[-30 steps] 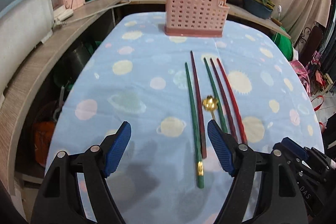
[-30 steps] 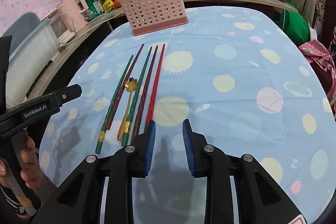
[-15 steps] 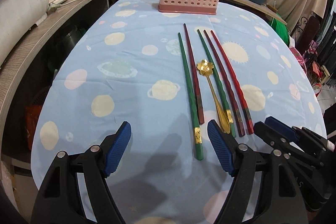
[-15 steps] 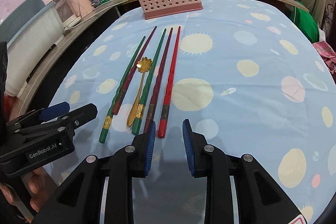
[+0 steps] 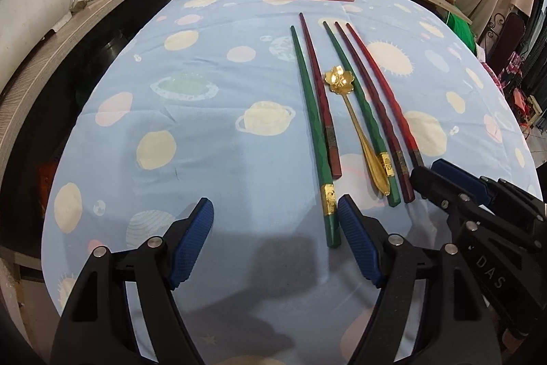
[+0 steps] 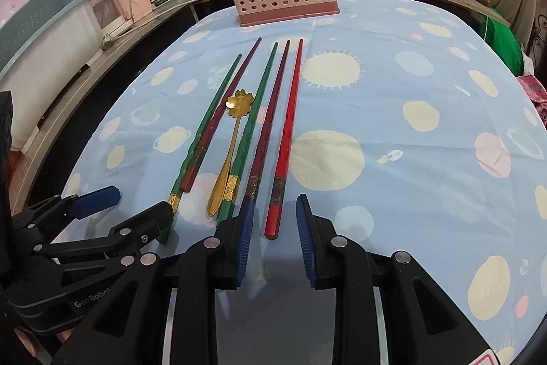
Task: Organize utensils
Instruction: 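Grasp a green chopstick with left tool while right tool grasps a red chopstick, then lift green and red chopsticks with both tools and lower them into basket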
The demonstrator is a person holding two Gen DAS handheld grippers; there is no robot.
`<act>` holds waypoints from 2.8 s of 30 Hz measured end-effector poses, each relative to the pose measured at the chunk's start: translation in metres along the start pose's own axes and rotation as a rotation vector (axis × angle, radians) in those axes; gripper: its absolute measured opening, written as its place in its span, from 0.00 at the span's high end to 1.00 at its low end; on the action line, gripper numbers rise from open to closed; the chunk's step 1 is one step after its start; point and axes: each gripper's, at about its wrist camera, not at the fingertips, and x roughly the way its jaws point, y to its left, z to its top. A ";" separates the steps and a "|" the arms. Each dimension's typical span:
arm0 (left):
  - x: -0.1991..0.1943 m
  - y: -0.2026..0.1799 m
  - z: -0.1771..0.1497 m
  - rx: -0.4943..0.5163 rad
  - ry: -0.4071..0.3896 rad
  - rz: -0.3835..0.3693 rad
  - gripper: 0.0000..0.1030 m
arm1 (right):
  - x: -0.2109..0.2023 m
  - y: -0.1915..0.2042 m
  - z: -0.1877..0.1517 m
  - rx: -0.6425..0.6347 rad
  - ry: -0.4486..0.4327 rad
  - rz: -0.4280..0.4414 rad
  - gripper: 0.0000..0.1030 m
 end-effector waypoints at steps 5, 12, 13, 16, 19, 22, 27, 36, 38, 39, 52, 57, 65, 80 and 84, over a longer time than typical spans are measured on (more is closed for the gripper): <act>0.003 -0.004 -0.001 0.025 -0.008 0.025 0.33 | 0.001 -0.001 -0.001 -0.013 -0.004 -0.020 0.81; 0.002 -0.003 -0.001 0.028 -0.020 0.031 0.42 | 0.001 -0.004 -0.002 -0.014 -0.009 -0.030 0.90; 0.002 -0.003 -0.001 0.028 -0.021 0.036 0.44 | 0.001 -0.004 -0.002 -0.013 -0.010 -0.031 0.91; 0.001 0.000 -0.001 0.024 -0.024 0.038 0.54 | 0.001 -0.006 -0.002 -0.006 -0.010 -0.027 0.92; 0.000 0.003 0.001 0.019 -0.026 0.036 0.69 | 0.001 -0.007 -0.002 -0.005 -0.011 -0.027 0.93; 0.000 0.006 0.001 0.009 -0.026 0.033 0.81 | 0.000 -0.008 -0.003 -0.002 -0.012 -0.024 0.93; 0.000 0.014 0.003 -0.016 -0.017 0.017 0.91 | -0.004 -0.011 -0.006 0.012 -0.015 -0.028 0.93; -0.007 0.023 0.010 -0.039 -0.023 0.002 0.93 | -0.028 -0.023 -0.001 0.055 -0.065 -0.034 0.93; -0.012 0.025 0.013 -0.045 -0.033 -0.001 0.93 | -0.034 -0.024 0.003 0.064 -0.082 -0.032 0.93; -0.015 0.026 0.016 -0.049 -0.040 -0.004 0.93 | -0.038 -0.025 0.005 0.069 -0.091 -0.030 0.93; -0.074 0.037 0.064 -0.080 -0.185 -0.041 0.93 | -0.092 -0.030 0.052 0.118 -0.225 -0.012 0.93; -0.090 0.043 0.091 -0.108 -0.237 -0.054 0.93 | -0.111 -0.031 0.074 0.124 -0.278 -0.015 0.93; -0.113 0.046 0.137 -0.114 -0.321 -0.050 0.93 | -0.134 -0.036 0.113 0.130 -0.363 -0.012 0.93; -0.141 0.046 0.222 -0.129 -0.420 -0.059 0.93 | -0.145 -0.052 0.180 0.162 -0.442 -0.001 0.93; -0.159 0.043 0.251 -0.134 -0.469 -0.067 0.93 | -0.149 -0.056 0.204 0.193 -0.471 0.020 0.93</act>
